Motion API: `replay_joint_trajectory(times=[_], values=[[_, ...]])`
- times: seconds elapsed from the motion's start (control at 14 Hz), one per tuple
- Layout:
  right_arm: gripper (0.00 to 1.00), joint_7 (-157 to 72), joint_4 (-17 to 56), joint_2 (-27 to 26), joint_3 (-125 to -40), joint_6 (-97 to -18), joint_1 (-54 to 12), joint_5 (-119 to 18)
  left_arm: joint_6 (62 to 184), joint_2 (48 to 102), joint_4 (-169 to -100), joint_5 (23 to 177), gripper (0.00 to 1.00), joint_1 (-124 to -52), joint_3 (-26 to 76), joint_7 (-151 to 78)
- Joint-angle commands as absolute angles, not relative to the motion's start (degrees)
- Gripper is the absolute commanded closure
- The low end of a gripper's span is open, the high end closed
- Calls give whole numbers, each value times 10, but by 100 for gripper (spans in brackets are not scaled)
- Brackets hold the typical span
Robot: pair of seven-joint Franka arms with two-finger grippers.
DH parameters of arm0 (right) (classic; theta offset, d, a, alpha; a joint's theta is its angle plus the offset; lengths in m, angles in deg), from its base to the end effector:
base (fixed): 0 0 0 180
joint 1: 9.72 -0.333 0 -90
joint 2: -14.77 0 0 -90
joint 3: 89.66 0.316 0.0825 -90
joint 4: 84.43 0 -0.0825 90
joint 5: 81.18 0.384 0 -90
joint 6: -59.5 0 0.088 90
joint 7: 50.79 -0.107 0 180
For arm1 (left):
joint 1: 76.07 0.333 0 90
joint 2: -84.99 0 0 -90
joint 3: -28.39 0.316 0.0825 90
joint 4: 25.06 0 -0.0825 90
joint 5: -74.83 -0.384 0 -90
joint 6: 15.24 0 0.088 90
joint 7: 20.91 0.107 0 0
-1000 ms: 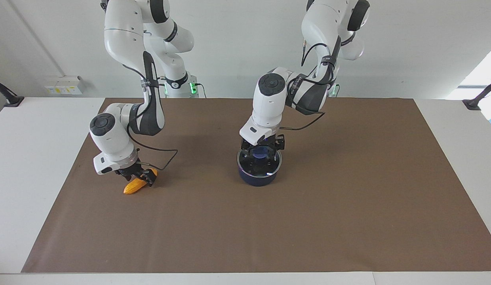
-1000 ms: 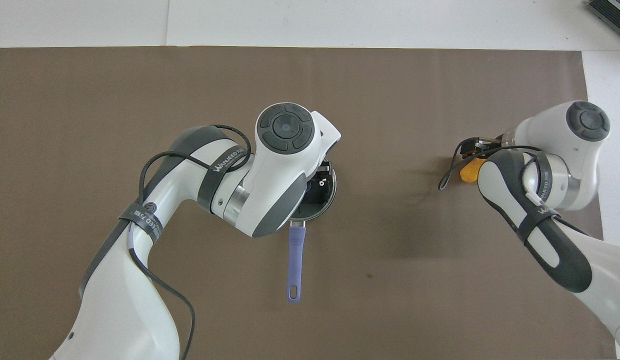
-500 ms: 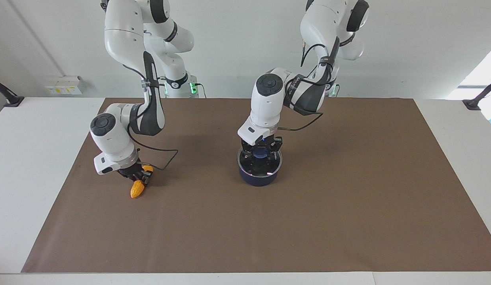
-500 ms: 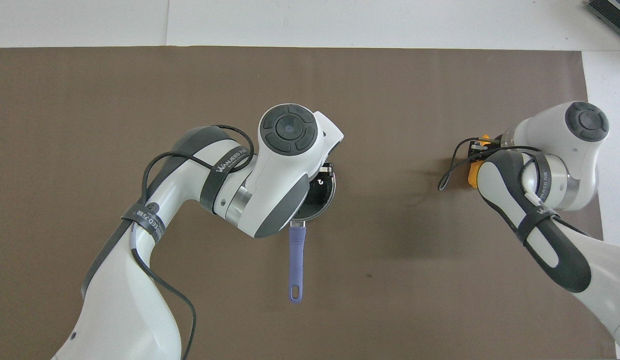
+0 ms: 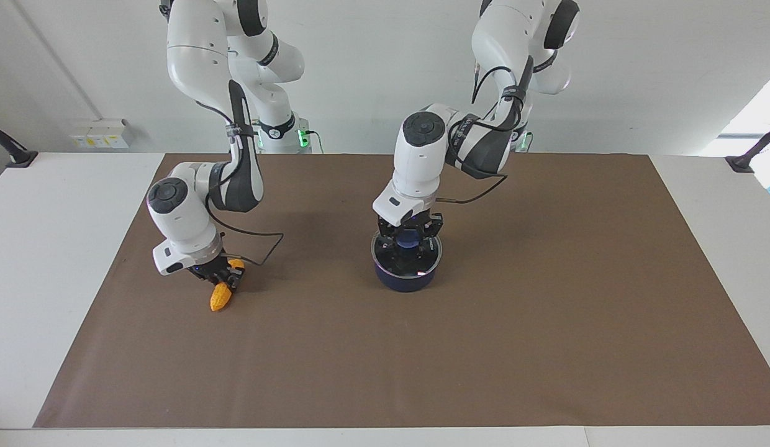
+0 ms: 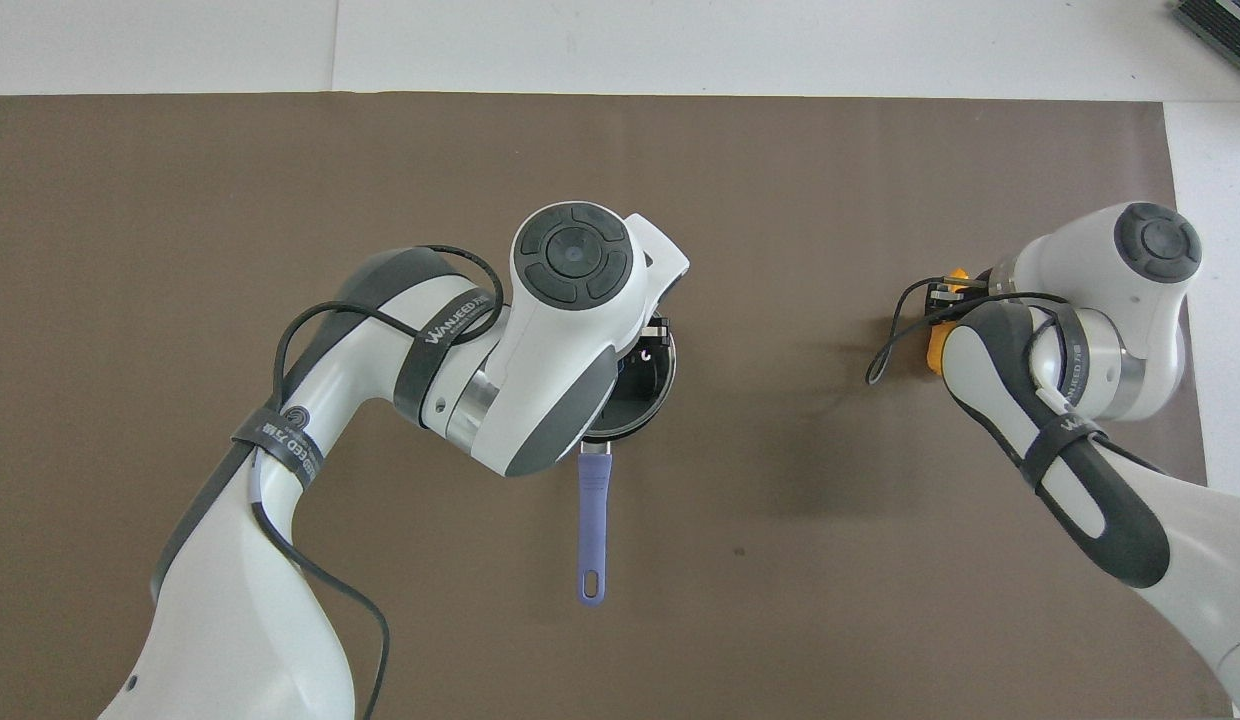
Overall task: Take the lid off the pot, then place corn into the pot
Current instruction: 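Lift the glass lid off the pot with the left gripper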
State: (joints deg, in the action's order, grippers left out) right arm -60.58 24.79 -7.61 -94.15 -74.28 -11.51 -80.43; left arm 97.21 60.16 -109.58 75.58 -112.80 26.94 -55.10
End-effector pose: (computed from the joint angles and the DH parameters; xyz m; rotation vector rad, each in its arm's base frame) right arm 0.6300 -0.0268 0.2976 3.1044 -0.3435 0.0632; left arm 0.5442 -0.4256 0.4338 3.0893 -0.0963 0.0469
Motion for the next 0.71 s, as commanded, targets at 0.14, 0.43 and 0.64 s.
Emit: replay_joint_trajectory(times=[0.14,0.43,0.64], values=[[100,-585,204,-64,-937,-683,-114,-812,942,649,-1100,755,100,-1106,283,-500],[100,-586,176,-19,-926,-611,-130,-806,905,678,-1107,757,100,-1055,283,-415],[100,-594,147,5,-902,-561,-131,-802,879,707,-1129,757,100,-1011,283,-345]])
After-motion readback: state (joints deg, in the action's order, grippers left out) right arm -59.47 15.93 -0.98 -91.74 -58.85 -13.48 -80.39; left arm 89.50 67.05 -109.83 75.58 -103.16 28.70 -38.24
